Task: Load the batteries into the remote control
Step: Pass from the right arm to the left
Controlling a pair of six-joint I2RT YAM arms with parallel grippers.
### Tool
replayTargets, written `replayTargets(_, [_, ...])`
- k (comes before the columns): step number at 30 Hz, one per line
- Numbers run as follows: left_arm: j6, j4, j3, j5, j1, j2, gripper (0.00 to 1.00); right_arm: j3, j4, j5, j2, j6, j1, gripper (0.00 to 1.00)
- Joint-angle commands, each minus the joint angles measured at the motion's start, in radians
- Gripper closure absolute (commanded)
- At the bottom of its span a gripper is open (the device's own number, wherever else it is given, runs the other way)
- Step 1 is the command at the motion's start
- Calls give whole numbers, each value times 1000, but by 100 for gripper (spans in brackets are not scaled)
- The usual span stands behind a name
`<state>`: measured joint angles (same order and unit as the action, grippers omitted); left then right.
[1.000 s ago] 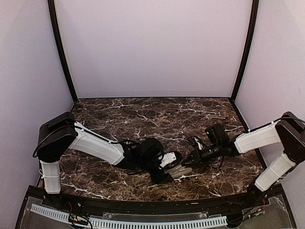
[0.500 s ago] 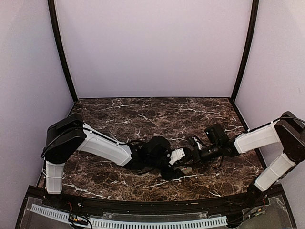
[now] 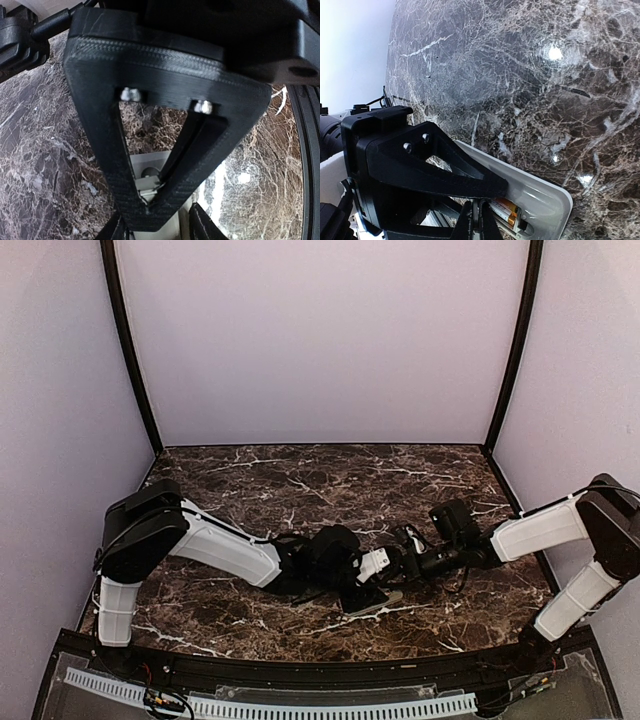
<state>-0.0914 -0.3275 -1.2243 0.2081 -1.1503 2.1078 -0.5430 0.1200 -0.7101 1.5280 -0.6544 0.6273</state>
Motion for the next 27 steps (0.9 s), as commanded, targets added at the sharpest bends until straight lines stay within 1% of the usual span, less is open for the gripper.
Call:
replayTargets(1, [17,22,11,32,-8,-21,56,32,-59,92,40,30,16,100])
replayTargets(2, [18,8,24,37,-8,-29,52,31,-59,92,40,30,17,100])
replayTargets(5, [21,-13,43,49,-5,-39,50,31,-57,92,43,32,16,100])
replayTargets(10, [38,-27,56,59,7,-43,53,32,-56,92,41,31,15,100])
replayTargets(17, [38,-42,77,56,9,-57,55,34,-57,92,40,31,15,100])
replayTargets(20, [43,-48,85,57,9,-60,61,35,-57,93,37,33,15,100])
replayTargets(21, [44,-48,87,59,9,-60,65,35,-58,93,36,33,14,100])
replayTargets(24, [46,-54,90,63,9,-59,68,36,-61,94,33,35,14,100])
replayTargets(27, [43,-51,93,63,9,-57,74,37,-62,95,29,33,14,100])
